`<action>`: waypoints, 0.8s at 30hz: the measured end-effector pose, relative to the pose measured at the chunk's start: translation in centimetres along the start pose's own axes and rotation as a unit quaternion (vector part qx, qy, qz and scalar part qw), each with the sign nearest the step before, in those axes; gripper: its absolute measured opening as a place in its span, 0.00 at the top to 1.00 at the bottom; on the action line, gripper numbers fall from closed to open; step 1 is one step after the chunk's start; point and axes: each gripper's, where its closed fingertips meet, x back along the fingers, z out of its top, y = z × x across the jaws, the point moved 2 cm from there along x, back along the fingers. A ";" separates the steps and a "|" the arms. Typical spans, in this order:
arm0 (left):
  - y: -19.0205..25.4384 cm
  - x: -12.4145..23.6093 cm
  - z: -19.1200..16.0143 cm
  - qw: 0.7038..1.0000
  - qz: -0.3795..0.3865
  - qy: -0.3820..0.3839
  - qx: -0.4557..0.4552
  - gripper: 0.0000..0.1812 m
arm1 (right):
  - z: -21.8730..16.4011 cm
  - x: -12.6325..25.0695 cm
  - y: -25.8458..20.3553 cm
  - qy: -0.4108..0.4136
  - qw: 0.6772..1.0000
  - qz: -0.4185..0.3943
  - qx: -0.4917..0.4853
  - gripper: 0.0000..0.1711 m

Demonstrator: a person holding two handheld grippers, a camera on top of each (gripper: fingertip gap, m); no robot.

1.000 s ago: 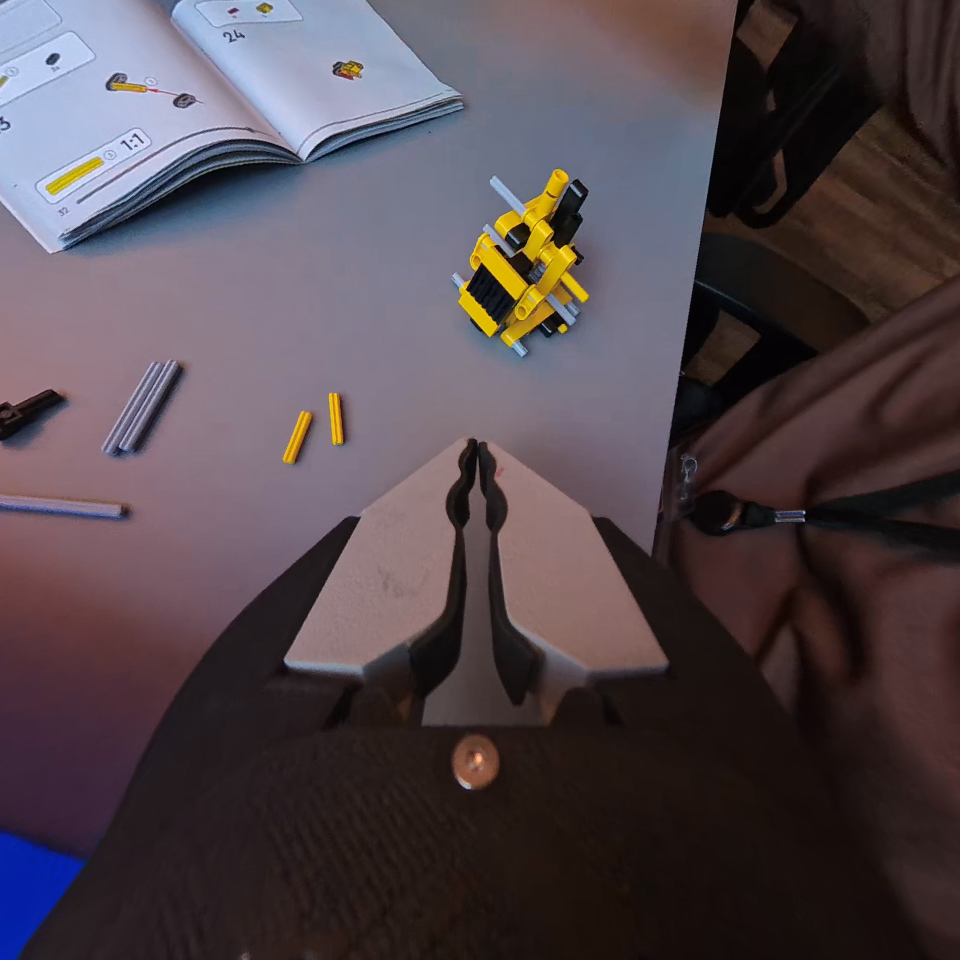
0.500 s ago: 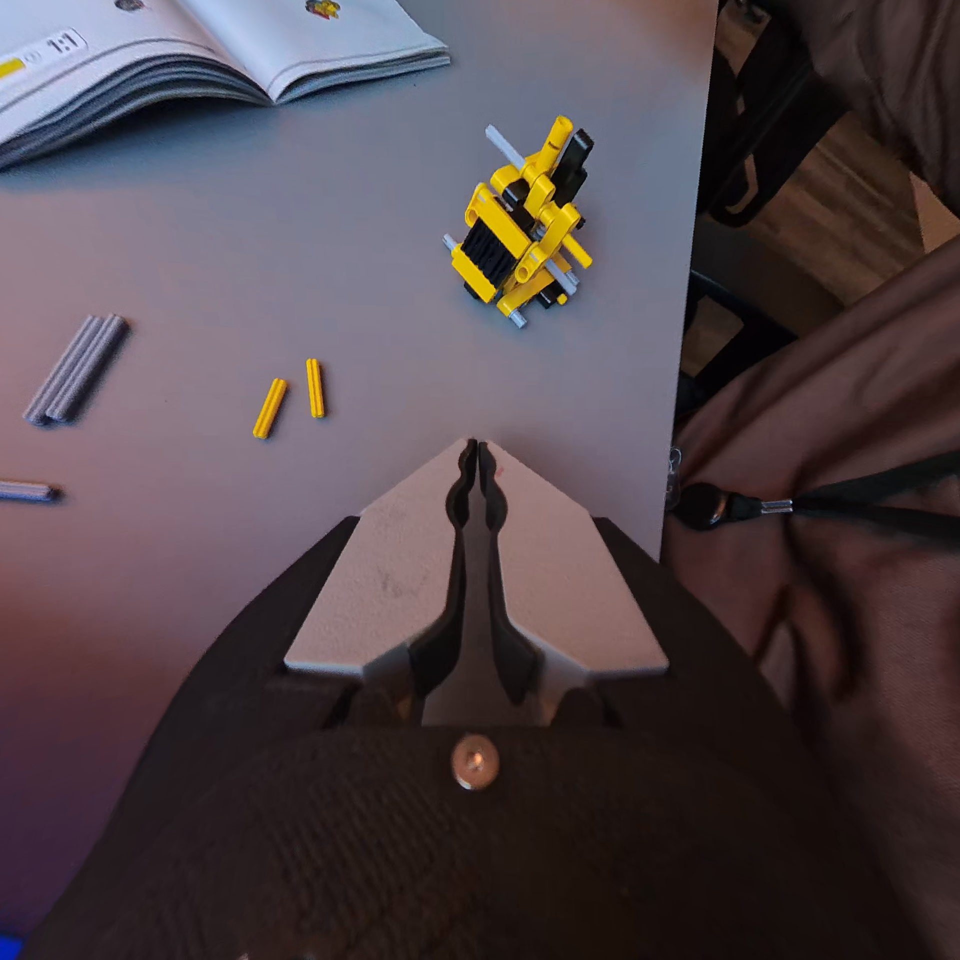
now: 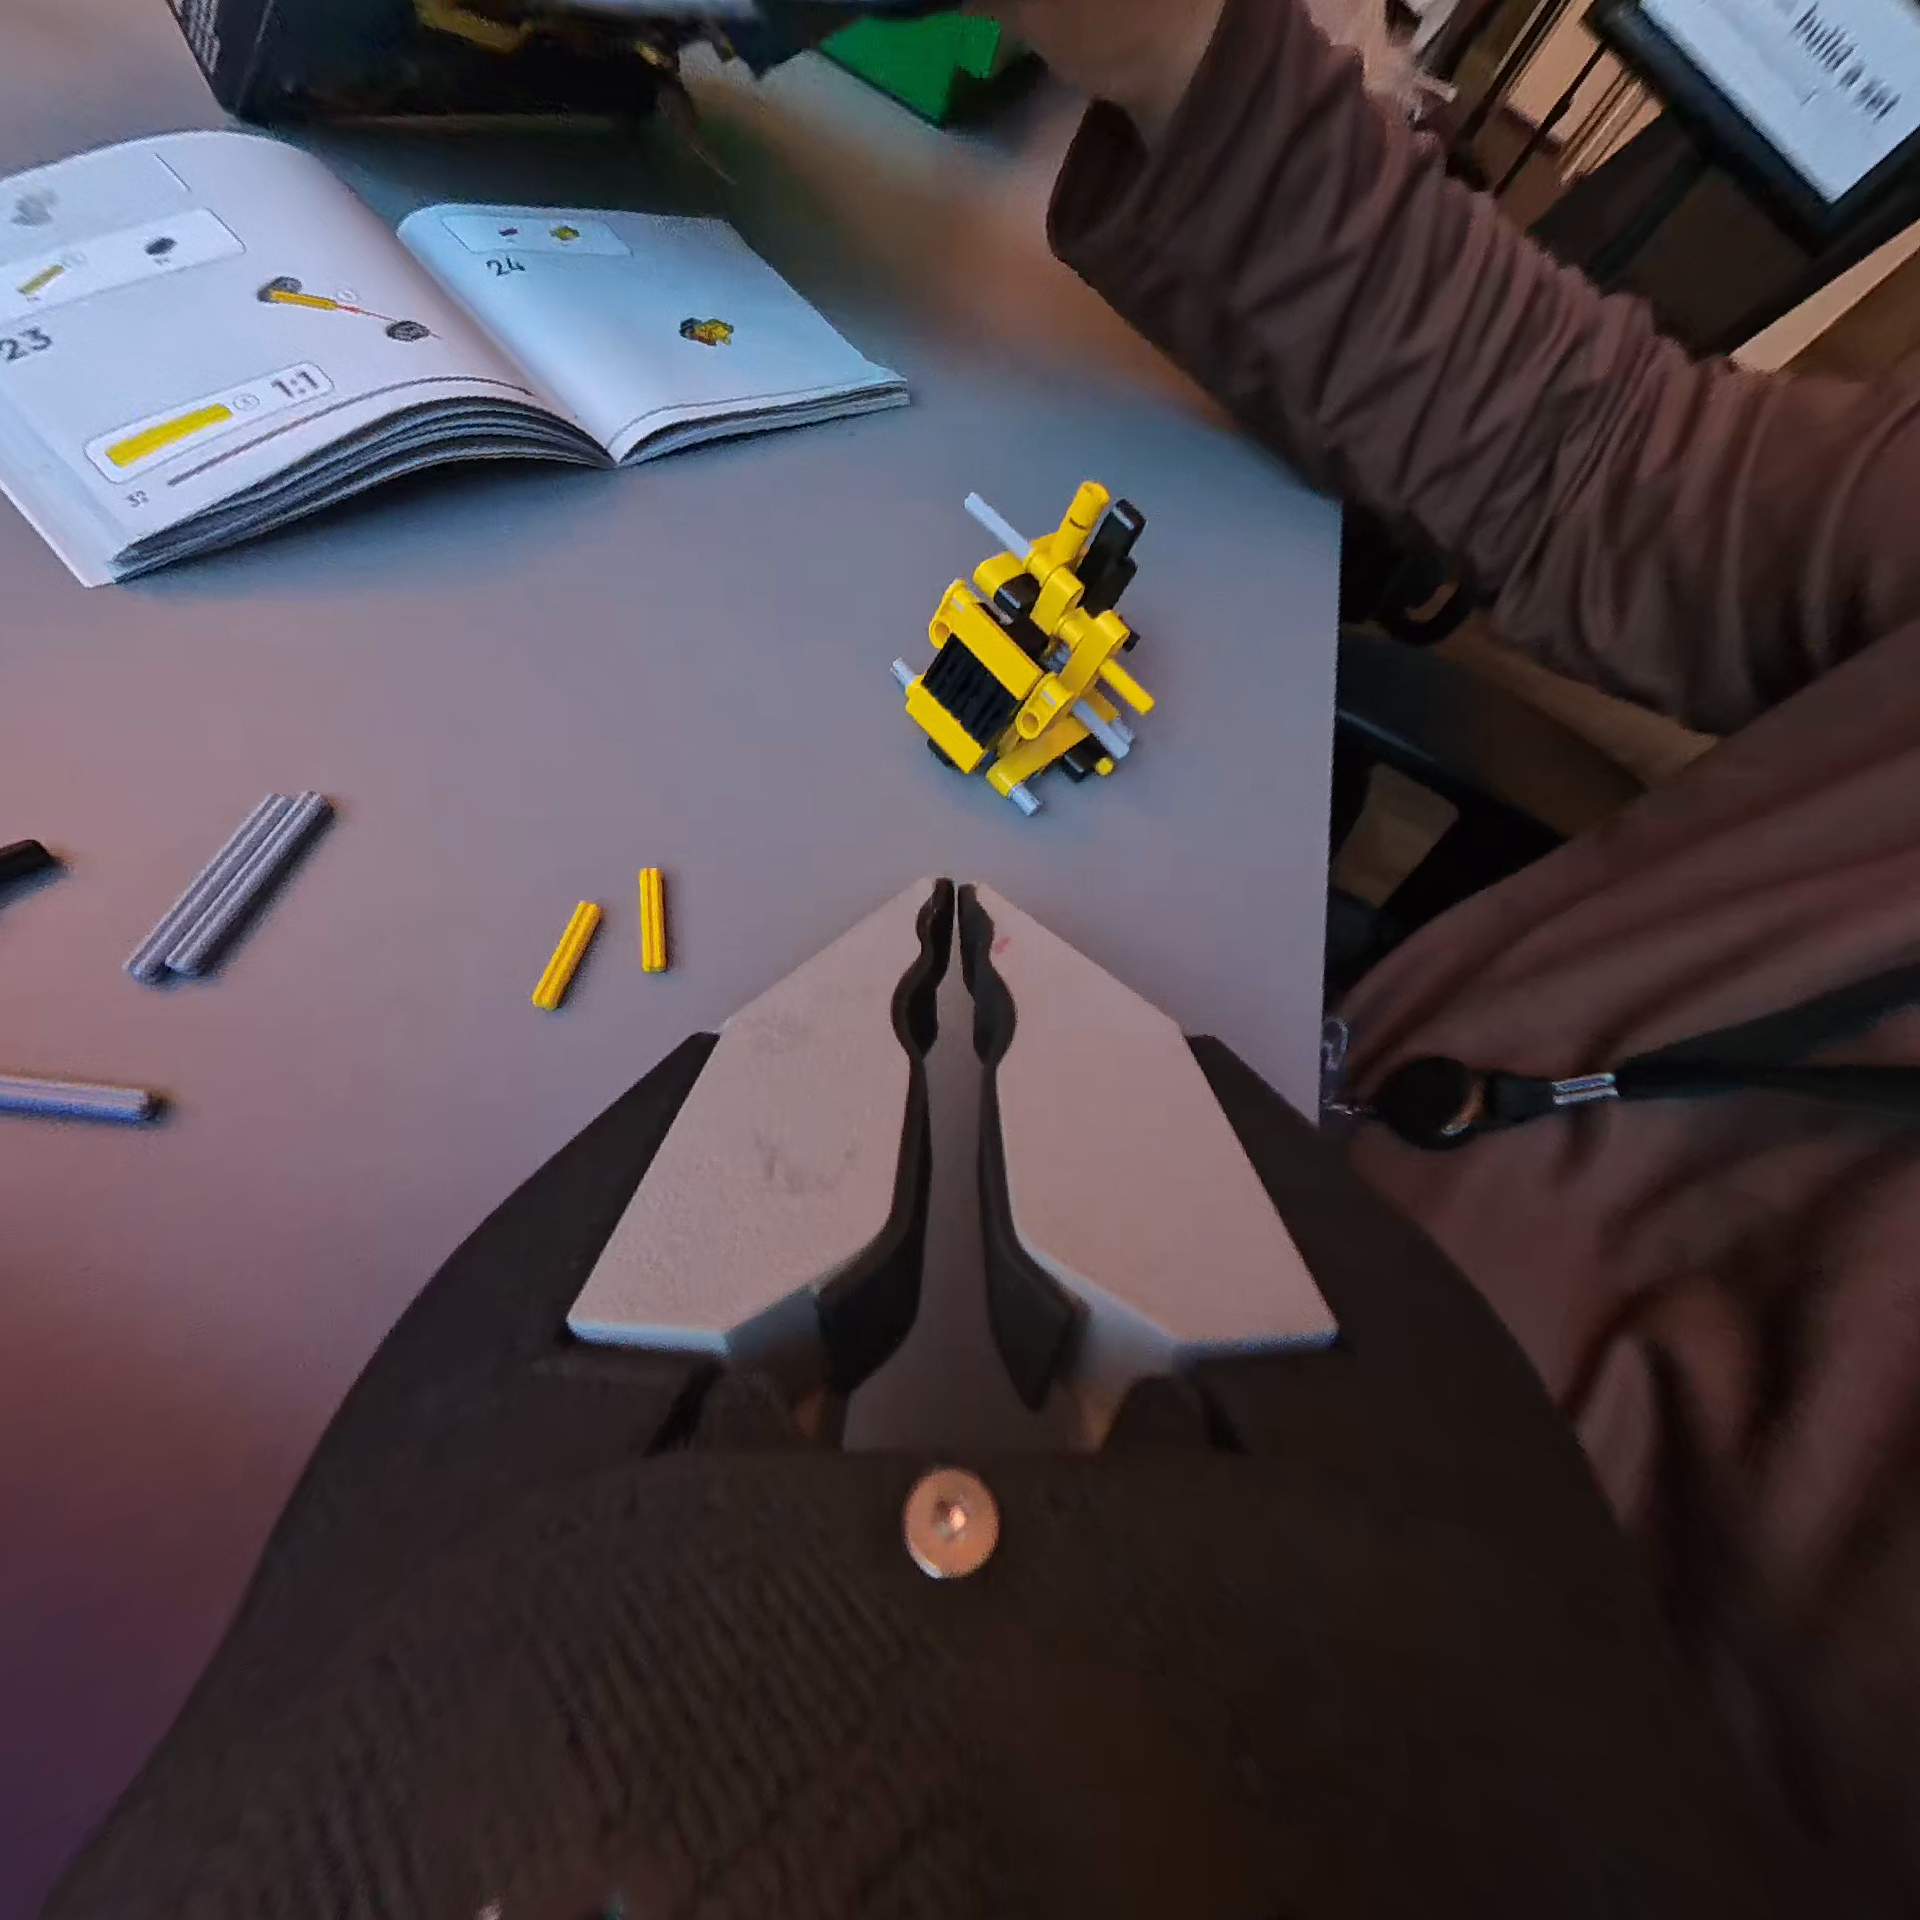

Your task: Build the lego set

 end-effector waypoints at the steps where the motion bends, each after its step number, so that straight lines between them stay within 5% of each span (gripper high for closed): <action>1: -0.1 0.1 0.1 1.000 -0.009 0.003 0.011 1.00 | -0.1 -0.3 1.2 -0.004 1.000 -0.012 -0.003 0.69; 4: -0.1 -0.1 0.6 0.999 -0.026 0.018 0.033 1.00 | -1.4 -1.4 5.3 -0.049 0.997 -0.059 -0.014 0.66; 8: 0.1 -0.8 0.8 0.999 -0.027 0.014 0.031 1.00 | -2.3 0.2 10.9 -0.066 0.977 -0.191 -0.062 0.74; 15: 0.3 -0.9 1.2 0.999 -0.026 0.024 0.019 1.00 | -3.5 2.7 7.5 0.018 0.979 -0.101 -0.178 0.70; 19: 0.0 -0.7 1.3 0.998 -0.039 0.031 0.043 1.00 | -9.0 6.9 7.5 -0.011 0.961 -0.140 -0.239 0.55; 24: 0.0 -0.7 1.4 0.998 -0.036 0.033 0.042 1.00 | -19.1 12.2 7.8 -0.015 0.910 -0.180 -0.372 0.64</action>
